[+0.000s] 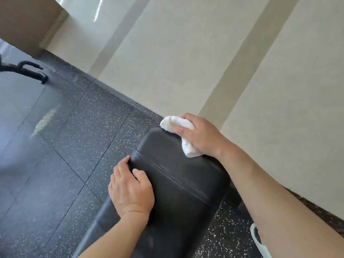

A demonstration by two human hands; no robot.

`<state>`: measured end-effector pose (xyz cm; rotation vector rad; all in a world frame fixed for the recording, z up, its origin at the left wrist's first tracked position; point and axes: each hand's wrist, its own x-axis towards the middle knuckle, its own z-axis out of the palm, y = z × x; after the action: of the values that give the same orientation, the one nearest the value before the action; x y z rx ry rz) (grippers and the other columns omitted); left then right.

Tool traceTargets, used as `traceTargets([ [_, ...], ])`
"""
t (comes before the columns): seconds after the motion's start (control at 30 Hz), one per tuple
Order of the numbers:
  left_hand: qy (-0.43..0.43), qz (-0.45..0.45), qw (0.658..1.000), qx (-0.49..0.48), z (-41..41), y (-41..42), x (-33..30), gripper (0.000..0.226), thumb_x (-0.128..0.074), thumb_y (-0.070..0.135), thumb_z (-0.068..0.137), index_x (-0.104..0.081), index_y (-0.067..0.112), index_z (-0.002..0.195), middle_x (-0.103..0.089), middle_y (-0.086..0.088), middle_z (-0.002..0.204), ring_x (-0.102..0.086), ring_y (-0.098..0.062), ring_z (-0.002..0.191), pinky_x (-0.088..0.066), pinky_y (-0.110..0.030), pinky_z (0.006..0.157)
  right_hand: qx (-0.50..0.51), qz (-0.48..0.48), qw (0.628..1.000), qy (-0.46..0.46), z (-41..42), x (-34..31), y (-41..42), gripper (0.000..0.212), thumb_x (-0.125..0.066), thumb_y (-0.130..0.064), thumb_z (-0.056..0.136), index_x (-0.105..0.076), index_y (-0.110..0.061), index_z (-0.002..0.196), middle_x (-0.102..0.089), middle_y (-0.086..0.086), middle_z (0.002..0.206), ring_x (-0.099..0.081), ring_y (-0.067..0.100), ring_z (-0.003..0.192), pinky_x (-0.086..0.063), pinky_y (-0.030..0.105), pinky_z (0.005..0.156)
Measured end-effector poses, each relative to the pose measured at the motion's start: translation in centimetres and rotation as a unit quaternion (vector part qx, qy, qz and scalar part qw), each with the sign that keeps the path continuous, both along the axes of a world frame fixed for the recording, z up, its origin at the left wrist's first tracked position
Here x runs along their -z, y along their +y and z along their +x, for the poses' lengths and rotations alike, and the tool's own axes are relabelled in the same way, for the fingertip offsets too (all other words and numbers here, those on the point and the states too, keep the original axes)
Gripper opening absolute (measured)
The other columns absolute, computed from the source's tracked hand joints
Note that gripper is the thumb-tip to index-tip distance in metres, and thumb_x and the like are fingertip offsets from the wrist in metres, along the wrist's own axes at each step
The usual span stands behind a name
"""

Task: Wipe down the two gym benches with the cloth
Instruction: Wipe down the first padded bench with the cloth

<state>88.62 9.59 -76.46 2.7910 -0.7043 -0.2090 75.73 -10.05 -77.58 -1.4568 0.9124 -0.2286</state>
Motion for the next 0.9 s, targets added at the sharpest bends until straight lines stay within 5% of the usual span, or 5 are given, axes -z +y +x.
traceTargets([
  [0.17, -0.003, -0.009, 1.000, 0.014, 0.1, 0.2, 0.0, 0.060, -0.029, 0.036, 0.089, -0.053, 0.018, 0.141, -0.061, -0.010, 0.142, -0.052, -0.035, 0.129, -0.037, -0.051, 0.110, 0.081, -0.026, 0.996, -0.028, -7.9, 1.8, 3.9, 0.021, -0.065, -0.053, 0.097, -0.061, -0.032, 0.095, -0.066, -0.017, 0.078, -0.063, -0.001, 0.071, -0.043, 0.011, 0.062],
  [0.33, 0.002, -0.021, 1.000, 0.016, 0.1, 0.3, 0.0, 0.061, -0.027, 0.039, 0.089, -0.053, 0.021, 0.141, -0.060, -0.009, 0.142, -0.053, -0.035, 0.129, -0.038, -0.052, 0.110, 0.214, -0.145, 0.966, -0.027, -9.8, 2.0, 9.1, 0.004, -0.062, -0.034, 0.102, -0.060, -0.032, 0.099, -0.059, -0.012, 0.097, -0.060, 0.009, 0.092, -0.045, 0.023, 0.076],
  [0.43, 0.004, -0.023, 1.000, 0.016, 0.0, 0.4, -0.2, 0.061, -0.027, 0.040, 0.089, -0.053, 0.021, 0.141, -0.060, -0.008, 0.142, -0.053, -0.034, 0.128, -0.038, -0.052, 0.111, 0.186, -0.197, 0.962, 0.020, -8.3, 1.5, 8.0, 0.006, -0.061, -0.031, 0.101, -0.059, -0.027, 0.097, -0.053, -0.012, 0.095, -0.055, 0.011, 0.089, -0.041, 0.029, 0.073],
  [0.63, 0.000, -0.020, 1.000, 0.024, 0.2, 0.5, 0.0, 0.056, -0.030, 0.037, 0.093, -0.052, 0.021, 0.142, -0.060, -0.007, 0.141, -0.054, -0.033, 0.129, -0.038, -0.053, 0.111, 0.197, -0.070, 0.978, -0.012, -6.5, 1.0, 6.0, 0.017, -0.066, -0.032, 0.098, -0.061, -0.034, 0.082, -0.060, -0.017, 0.085, -0.058, 0.005, 0.082, -0.043, 0.031, 0.073],
  [0.9, 0.001, -0.019, 1.000, 0.014, 0.4, 0.5, 0.4, 0.042, -0.041, 0.026, 0.102, -0.051, 0.021, 0.142, -0.061, -0.007, 0.140, -0.053, -0.032, 0.128, -0.037, -0.051, 0.112, 0.402, -0.246, 0.882, -0.008, -7.9, 2.4, 16.7, 0.016, -0.059, -0.020, 0.102, -0.061, -0.015, 0.117, -0.051, -0.004, 0.118, -0.052, 0.005, 0.118, -0.040, 0.019, 0.100],
])
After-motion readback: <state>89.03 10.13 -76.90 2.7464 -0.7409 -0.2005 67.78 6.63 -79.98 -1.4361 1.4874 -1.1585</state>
